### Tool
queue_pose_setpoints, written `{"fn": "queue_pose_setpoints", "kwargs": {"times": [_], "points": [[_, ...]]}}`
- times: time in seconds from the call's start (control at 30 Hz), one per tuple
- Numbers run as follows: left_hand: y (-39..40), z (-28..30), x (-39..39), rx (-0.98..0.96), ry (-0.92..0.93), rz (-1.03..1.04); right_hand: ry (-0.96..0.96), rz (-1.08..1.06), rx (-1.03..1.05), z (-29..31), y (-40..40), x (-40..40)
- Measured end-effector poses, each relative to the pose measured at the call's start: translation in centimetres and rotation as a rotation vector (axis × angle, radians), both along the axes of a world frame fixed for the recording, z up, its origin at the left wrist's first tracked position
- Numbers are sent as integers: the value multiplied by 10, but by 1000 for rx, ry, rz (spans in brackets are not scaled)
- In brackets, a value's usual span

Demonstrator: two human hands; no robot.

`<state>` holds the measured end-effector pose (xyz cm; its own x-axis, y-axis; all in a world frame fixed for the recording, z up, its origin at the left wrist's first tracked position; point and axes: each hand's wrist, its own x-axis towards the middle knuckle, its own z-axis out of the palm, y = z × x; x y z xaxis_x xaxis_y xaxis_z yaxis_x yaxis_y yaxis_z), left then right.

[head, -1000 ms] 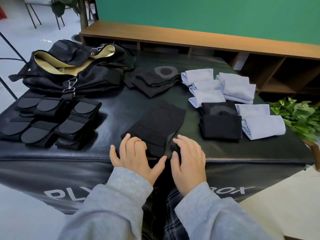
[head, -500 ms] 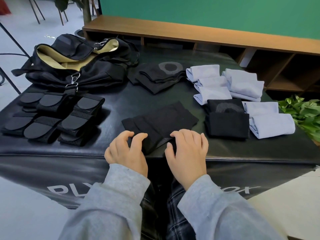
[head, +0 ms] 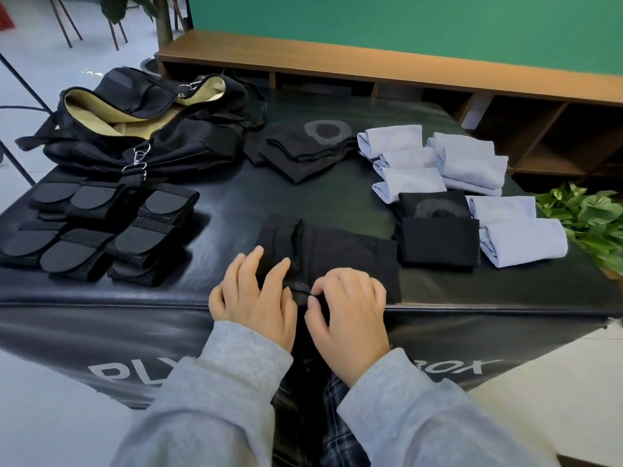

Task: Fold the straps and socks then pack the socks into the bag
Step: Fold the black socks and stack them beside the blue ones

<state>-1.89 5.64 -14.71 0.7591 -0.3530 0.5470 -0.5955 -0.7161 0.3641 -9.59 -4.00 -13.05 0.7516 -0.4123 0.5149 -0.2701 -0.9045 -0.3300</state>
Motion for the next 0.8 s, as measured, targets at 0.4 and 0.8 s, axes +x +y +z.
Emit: {"fn": "queue_pose_setpoints", "kwargs": {"times": [0.4,0.8], "points": [[-1,-4,-6,-22,-226,-293,0,-262,117,0,-36,-15],[-2,-6,-6,80,-101,-124,-128,53,159,2,3,-6]]}}
